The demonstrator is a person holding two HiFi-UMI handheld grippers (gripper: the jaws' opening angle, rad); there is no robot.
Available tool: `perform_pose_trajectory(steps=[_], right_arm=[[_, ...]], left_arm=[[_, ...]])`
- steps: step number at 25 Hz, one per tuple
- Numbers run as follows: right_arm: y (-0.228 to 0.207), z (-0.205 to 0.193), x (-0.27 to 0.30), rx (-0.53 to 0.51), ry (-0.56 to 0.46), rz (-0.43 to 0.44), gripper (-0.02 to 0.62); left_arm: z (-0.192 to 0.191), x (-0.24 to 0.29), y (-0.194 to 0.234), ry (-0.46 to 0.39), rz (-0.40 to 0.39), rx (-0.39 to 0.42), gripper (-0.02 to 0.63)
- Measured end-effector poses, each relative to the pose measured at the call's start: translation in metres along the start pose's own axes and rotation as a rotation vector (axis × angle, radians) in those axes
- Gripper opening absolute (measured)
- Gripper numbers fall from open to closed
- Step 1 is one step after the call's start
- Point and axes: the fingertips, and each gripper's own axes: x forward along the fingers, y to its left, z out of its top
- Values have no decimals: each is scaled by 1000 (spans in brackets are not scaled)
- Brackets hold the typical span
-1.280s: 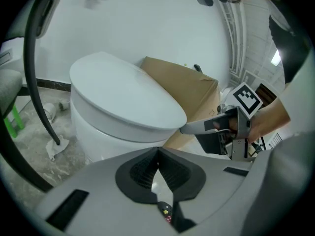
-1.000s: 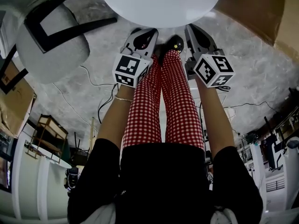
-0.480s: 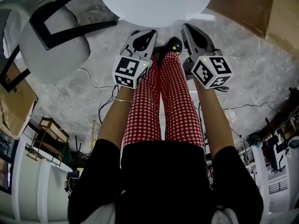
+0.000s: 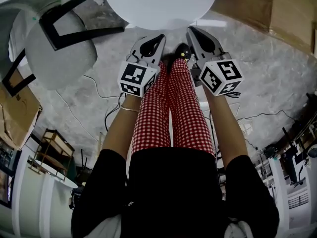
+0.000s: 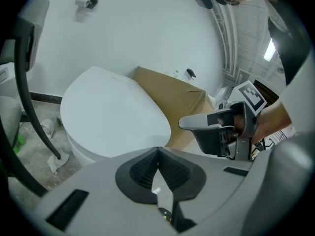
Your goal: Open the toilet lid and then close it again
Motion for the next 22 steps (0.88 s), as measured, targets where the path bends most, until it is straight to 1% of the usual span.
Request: perform_pose_trajectory(steps=[5,9,14,22], right_arm=[[4,13,-9,29,-41,5,20],[3,21,-12,24,-61,5,20],[8,28,-17,25,-76,25,20],[25,44,-29,-19,-94,60,20]], left_arm=[[12,-4,-8,-13,-8,23,4],[17,-4,-11,-26,-7,30,4],[22,-4,-14,-28,20,31,3],[49,-9,-31,-69,7,67,3]])
